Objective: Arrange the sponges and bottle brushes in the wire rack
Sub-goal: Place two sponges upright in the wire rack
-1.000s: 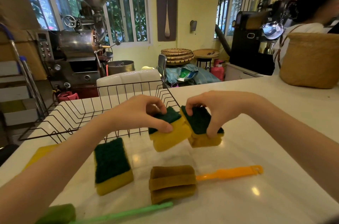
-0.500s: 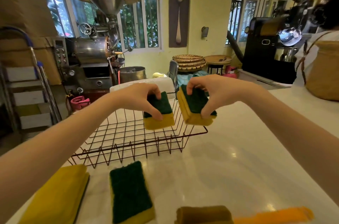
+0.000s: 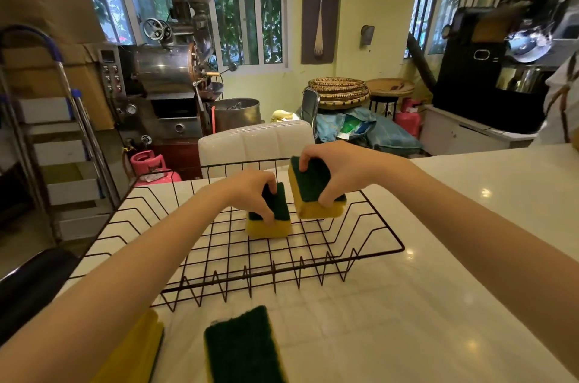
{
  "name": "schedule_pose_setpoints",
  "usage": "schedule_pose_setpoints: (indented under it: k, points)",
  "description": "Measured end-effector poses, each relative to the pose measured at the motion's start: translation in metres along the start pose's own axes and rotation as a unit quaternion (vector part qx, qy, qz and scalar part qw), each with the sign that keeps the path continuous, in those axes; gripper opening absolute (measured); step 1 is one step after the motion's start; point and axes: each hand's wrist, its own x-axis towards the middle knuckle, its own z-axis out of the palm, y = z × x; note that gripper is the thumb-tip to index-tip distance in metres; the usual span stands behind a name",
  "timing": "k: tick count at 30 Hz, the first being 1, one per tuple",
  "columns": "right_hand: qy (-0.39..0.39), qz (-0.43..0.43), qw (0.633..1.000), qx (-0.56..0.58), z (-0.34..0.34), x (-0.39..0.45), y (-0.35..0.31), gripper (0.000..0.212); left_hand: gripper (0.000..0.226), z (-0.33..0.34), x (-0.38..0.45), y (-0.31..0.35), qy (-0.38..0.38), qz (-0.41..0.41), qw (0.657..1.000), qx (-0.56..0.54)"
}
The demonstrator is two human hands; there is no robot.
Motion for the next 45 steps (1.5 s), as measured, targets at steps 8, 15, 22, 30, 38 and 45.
schedule_pose_setpoints:
  k: [8, 15, 22, 30, 38, 45]
  points:
    - [-0.059, 0.020, 0.997, -0.048, 0.026, 0.035, 0.005, 0.057, 0.057, 0.005, 0.004, -0.009, 0.010, 0.006, 0.999, -0.043]
    - [-0.081, 0.023, 0.996, -0.033, 0.036, 0.046, 0.012, 0.059, 0.055, 0.009, 0.004, -0.011, -0.002, -0.002, 0.997, -0.071]
    - [-0.084, 0.024, 0.996, -0.033, 0.042, 0.051, 0.012, 0.061, 0.056, 0.009, 0.004, -0.012, -0.010, -0.004, 0.997, -0.072]
    - [-0.097, 0.032, 0.993, -0.062, 0.045, 0.050, 0.012, 0.064, 0.057, 0.011, 0.004, -0.007, -0.024, -0.006, 0.999, -0.044]
    - [-0.131, 0.037, 0.986, -0.093, 0.040, 0.039, -0.005, 0.069, 0.060, 0.005, -0.013, 0.009, -0.075, -0.012, 0.996, -0.046]
    - [-0.030, -0.023, 0.999, 0.000, 0.038, 0.004, -0.051, 0.065, 0.071, -0.004, -0.068, 0.027, 0.008, 0.011, 0.990, -0.141]
